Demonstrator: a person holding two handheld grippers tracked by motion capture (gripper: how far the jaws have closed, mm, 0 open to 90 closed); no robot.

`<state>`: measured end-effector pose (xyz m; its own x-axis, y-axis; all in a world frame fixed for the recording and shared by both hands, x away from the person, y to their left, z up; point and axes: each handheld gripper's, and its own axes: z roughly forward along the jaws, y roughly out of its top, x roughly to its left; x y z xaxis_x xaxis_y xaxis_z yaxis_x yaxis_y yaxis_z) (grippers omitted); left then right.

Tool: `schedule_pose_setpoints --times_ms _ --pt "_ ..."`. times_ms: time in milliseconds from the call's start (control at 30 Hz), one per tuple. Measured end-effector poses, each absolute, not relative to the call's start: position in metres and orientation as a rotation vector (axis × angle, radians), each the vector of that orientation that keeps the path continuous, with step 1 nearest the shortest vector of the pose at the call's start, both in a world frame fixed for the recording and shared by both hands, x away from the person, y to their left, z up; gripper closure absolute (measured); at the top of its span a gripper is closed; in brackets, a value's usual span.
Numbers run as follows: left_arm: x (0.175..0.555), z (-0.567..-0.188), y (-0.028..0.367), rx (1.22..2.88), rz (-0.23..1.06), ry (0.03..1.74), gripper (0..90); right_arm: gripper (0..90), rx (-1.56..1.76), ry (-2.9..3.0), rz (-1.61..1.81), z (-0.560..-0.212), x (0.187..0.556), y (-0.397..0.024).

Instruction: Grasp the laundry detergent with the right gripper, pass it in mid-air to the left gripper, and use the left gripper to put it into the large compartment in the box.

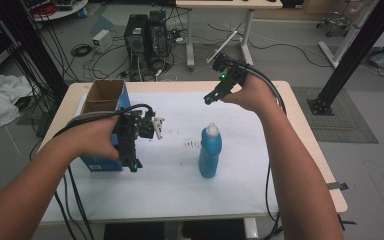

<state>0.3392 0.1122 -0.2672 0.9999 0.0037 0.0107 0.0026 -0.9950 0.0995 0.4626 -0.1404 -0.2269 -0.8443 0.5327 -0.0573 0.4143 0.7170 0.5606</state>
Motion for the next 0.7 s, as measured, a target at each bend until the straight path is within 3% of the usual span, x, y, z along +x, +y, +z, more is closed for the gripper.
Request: schedule_pose_setpoints --times_ms 433,700 --pt "0.337 -0.275 0.107 3.041 0.012 -0.04 1.6 3.3 0.972 2.441 1.053 -0.24 0.433 -0.185" --pt "0.335 -0.276 0.112 3.028 0.014 -0.045 1.6 3.3 1.038 2.298 1.195 -0.253 0.397 -0.224"
